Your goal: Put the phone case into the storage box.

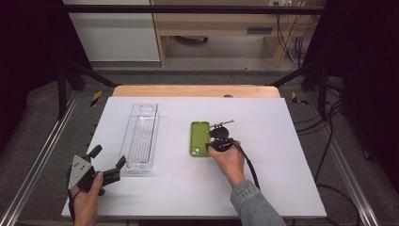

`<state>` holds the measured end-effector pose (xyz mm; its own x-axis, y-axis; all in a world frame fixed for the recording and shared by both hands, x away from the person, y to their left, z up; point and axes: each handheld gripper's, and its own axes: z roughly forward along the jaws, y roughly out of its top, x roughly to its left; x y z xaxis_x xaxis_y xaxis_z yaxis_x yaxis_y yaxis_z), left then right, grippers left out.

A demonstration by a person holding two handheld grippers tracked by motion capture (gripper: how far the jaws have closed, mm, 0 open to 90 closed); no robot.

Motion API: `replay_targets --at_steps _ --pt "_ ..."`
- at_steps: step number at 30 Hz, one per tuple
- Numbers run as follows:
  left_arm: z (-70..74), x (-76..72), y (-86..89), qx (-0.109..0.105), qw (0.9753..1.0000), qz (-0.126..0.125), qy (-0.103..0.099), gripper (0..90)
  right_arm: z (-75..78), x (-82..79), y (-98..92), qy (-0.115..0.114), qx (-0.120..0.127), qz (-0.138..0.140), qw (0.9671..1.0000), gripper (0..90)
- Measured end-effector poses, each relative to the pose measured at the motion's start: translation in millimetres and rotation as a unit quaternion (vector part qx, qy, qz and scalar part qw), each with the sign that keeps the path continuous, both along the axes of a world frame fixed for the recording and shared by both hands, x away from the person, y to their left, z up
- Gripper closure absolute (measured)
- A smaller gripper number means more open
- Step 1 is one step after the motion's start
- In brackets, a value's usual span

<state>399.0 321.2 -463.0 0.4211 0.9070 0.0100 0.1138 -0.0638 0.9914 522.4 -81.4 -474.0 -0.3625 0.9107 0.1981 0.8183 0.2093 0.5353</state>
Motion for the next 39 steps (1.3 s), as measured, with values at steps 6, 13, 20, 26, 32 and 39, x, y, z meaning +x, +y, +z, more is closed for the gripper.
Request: replay_targets --at_steps 6,13,20,26,32,39 --pt "0.2 -0.3 -0.1 0.0 1.0 0.0 0.0 0.7 -2.9 -1.0 1.8 0.008 0.005 -0.004 0.9999 73.2" --pt "0.2 -0.1 0.1 0.0 1.0 0.0 0.0 0.7 -2.0 -1.6 2.8 0.011 0.009 -0.009 0.9999 75.6" --pt "0.3 -0.1 0.2 -0.001 1.0 0.0 0.001 0.7 -1.9 -2.0 2.2 0.013 0.01 -0.01 0.9998 77.0" --pt "0.4 -0.1 0.4 -0.002 1.0 0.0 0.001 0.7 -2.9 -2.7 2.5 0.012 0.011 -0.014 0.9998 76.2" --pt "0.5 -0.2 0.3 -0.002 1.0 0.0 0.001 0.8 -6.7 -5.0 1.7 0.013 0.013 -0.02 0.9996 75.3" --pt "0.5 -0.2 0.1 -0.002 1.0 -0.001 0.001 0.7 -6.7 -6.1 1.5 0.012 0.019 -0.026 0.9994 78.8"
